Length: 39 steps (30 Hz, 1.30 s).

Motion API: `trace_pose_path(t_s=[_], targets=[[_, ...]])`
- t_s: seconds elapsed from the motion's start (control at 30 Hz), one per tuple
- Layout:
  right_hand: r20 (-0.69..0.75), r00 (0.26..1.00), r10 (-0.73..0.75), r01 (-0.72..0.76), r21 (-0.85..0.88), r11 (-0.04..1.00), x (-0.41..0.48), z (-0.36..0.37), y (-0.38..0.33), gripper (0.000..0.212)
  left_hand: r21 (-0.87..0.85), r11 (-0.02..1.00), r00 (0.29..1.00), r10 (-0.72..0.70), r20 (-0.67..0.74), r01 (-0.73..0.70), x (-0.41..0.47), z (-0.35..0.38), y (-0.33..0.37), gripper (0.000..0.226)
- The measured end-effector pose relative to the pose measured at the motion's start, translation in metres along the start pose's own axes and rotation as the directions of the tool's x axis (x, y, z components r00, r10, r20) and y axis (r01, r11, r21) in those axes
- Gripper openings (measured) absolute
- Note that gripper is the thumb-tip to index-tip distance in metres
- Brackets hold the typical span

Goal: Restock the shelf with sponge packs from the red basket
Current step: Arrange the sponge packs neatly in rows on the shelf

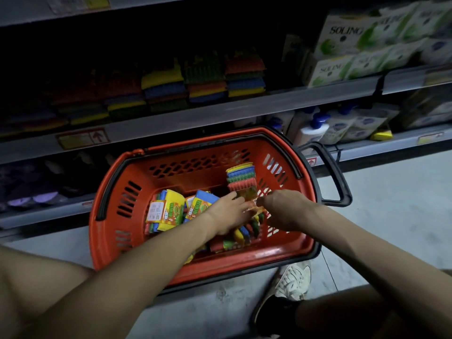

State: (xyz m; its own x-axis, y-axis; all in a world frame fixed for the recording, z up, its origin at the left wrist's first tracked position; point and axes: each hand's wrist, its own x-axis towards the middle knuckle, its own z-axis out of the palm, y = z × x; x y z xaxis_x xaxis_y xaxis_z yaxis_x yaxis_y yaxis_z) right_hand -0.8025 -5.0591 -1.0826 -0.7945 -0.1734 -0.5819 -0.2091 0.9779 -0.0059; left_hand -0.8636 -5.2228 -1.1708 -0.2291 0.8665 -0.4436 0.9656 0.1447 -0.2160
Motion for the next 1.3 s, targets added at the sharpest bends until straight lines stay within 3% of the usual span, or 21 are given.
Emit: trace_pose_path(t_s=[0.1,0.27,0.33,0.43,0.5,0.57,0.63,0.7,0.77,0.87,0.93,1.0,1.07,1.13,1.2,1.3], targets=[[0.026,0.999,0.036,-0.037,0.033,0.999,-0.004,-0.009,0.007,0.037,-0.107,0.993,0.998,-0.058,-0.013,0.056,0.000,0.000,0.002,0.062],[-0.113,0.982,0.152,-0.117,0.272,0.955,-0.006,-0.030,0.022,0.035,-0.377,0.908,0.951,-0.260,-0.168,0.181,-0.020,-0.003,0.005,0.077],[-0.153,0.959,0.237,-0.153,0.423,0.893,-0.008,-0.039,0.023,0.037,-0.473,0.848,0.906,-0.369,-0.206,0.237,-0.034,-0.012,0.006,0.081],[-0.134,0.925,0.355,-0.193,0.640,0.744,-0.015,-0.049,0.017,0.064,-0.571,0.762,0.812,-0.521,-0.263,0.305,-0.056,-0.031,0.003,0.082],[-0.053,0.927,0.372,-0.170,0.824,0.540,-0.019,-0.053,0.009,0.073,-0.609,0.729,0.756,-0.579,-0.304,0.313,-0.071,-0.045,-0.002,0.082],[0.081,0.945,0.317,-0.149,0.969,0.197,-0.024,-0.057,-0.003,0.069,-0.609,0.728,0.708,-0.607,-0.362,0.313,-0.085,-0.059,-0.008,0.080],[0.140,0.961,0.239,-0.117,0.987,-0.106,-0.026,-0.060,-0.015,0.062,-0.579,0.756,0.652,-0.610,-0.451,0.306,-0.095,-0.071,-0.012,0.079],[0.147,0.973,0.177,-0.078,0.935,-0.346,-0.028,-0.061,-0.025,0.048,-0.549,0.782,0.619,-0.594,-0.513,0.295,-0.104,-0.081,-0.017,0.080],[0.131,0.984,0.122,-0.051,0.859,-0.509,-0.031,-0.064,-0.031,0.039,-0.504,0.816,0.620,-0.556,-0.554,0.282,-0.113,-0.086,-0.023,0.082],[0.047,0.991,0.124,0.036,0.804,-0.593,-0.037,-0.065,-0.033,0.038,-0.581,0.783,0.625,-0.572,-0.532,0.222,-0.131,-0.093,-0.027,0.081],[-0.025,0.989,0.149,0.110,0.795,-0.596,-0.040,-0.065,-0.032,0.041,-0.829,0.540,0.596,-0.717,-0.362,0.146,-0.142,-0.098,-0.028,0.082],[-0.105,0.976,0.192,0.200,0.785,-0.586,-0.041,-0.064,-0.029,0.044,-0.992,0.125,0.565,-0.820,-0.093,0.019,-0.149,-0.094,-0.032,0.088],[-0.177,0.961,0.214,0.270,0.774,-0.572,-0.043,-0.065,-0.029,0.048,-0.951,-0.288,0.615,-0.772,0.160,-0.115,-0.152,-0.091,-0.037,0.096],[-0.226,0.949,0.220,0.312,0.781,-0.542,-0.044,-0.066,-0.032,0.056,-0.787,-0.575,0.730,-0.634,0.257,-0.223,-0.149,-0.095,-0.036,0.088],[-0.253,0.940,0.227,0.335,0.806,-0.488,-0.043,-0.068,-0.033,0.061,-0.638,-0.708,0.784,-0.565,0.257,-0.301,-0.141,-0.106,-0.034,0.066],[-0.284,0.930,0.234,0.361,0.829,-0.427,-0.042,-0.072,-0.031,0.061,-0.604,-0.699,0.745,-0.620,0.245,-0.383,-0.135,-0.115,-0.037,0.059]])
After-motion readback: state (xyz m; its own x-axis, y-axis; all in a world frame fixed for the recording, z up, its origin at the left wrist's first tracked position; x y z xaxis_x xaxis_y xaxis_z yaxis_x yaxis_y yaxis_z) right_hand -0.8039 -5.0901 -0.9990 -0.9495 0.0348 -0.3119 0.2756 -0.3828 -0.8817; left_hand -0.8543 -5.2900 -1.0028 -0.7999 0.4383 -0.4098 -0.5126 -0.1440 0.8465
